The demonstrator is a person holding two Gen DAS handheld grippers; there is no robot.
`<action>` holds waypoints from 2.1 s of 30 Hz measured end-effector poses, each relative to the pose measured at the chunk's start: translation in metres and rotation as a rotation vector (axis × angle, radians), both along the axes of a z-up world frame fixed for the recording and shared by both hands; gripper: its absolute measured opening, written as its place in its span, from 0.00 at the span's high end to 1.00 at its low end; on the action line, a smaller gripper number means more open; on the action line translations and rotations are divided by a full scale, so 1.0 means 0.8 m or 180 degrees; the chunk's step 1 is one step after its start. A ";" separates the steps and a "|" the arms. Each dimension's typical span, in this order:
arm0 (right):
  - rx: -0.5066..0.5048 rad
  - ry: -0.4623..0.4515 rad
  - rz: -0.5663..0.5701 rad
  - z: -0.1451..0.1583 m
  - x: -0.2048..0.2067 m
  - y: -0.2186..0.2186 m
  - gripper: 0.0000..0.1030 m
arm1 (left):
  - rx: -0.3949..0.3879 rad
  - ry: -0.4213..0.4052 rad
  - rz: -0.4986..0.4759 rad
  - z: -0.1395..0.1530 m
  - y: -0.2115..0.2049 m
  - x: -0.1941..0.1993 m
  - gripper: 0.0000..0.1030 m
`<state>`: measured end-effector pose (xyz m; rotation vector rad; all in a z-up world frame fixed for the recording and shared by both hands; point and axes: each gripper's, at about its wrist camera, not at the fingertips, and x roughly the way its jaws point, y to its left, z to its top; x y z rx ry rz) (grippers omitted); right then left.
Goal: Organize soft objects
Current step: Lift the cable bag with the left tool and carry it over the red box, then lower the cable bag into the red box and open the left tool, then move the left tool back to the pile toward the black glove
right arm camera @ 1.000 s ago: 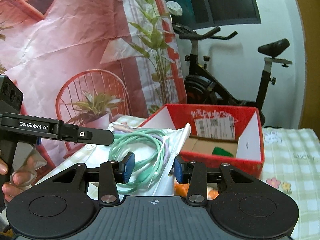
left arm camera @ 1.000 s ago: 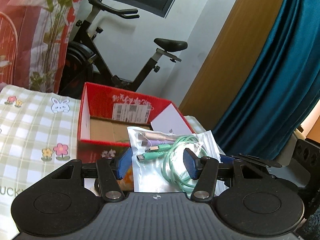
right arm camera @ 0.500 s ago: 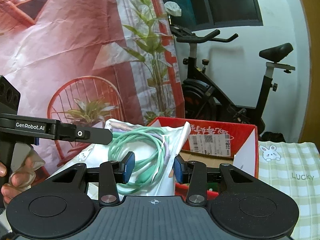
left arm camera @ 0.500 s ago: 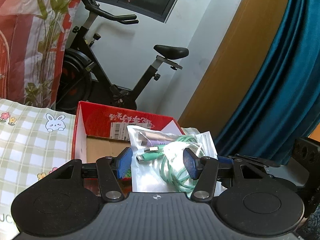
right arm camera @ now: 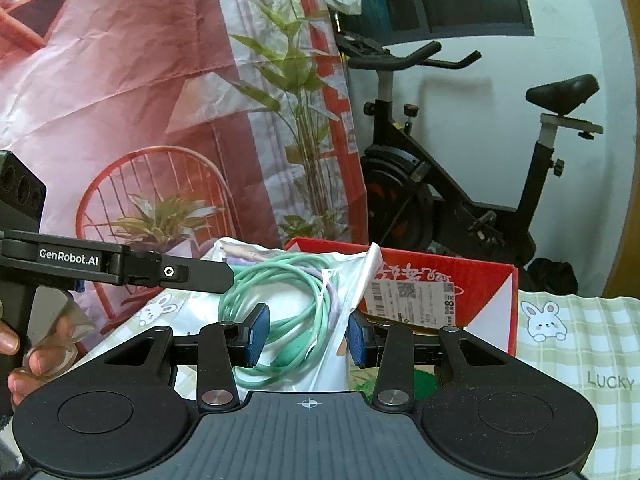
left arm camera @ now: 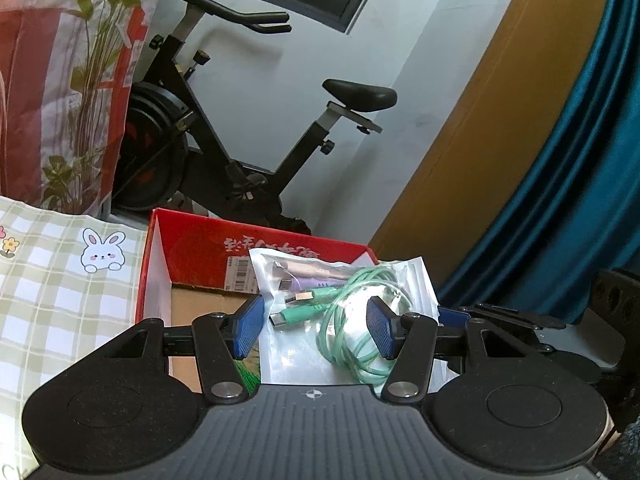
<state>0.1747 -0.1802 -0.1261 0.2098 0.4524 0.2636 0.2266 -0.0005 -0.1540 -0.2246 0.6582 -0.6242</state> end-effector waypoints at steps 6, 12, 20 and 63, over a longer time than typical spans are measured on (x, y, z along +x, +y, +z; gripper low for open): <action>-0.0010 0.0174 -0.0023 -0.014 0.043 -0.010 0.63 | 0.0089 0.0071 0.0036 -0.012 -0.010 0.027 0.44; 0.0022 0.0524 -0.0016 -0.043 0.084 -0.010 0.63 | 0.0215 0.0206 0.0065 -0.033 -0.015 0.052 0.44; 0.0031 0.0834 -0.0080 -0.064 0.109 -0.008 0.59 | 0.0332 0.0277 0.0167 -0.046 -0.011 0.063 0.44; -0.0104 -0.0188 -0.0710 0.002 -0.123 0.004 0.00 | 0.0942 -0.0556 0.0617 0.027 0.041 -0.133 0.00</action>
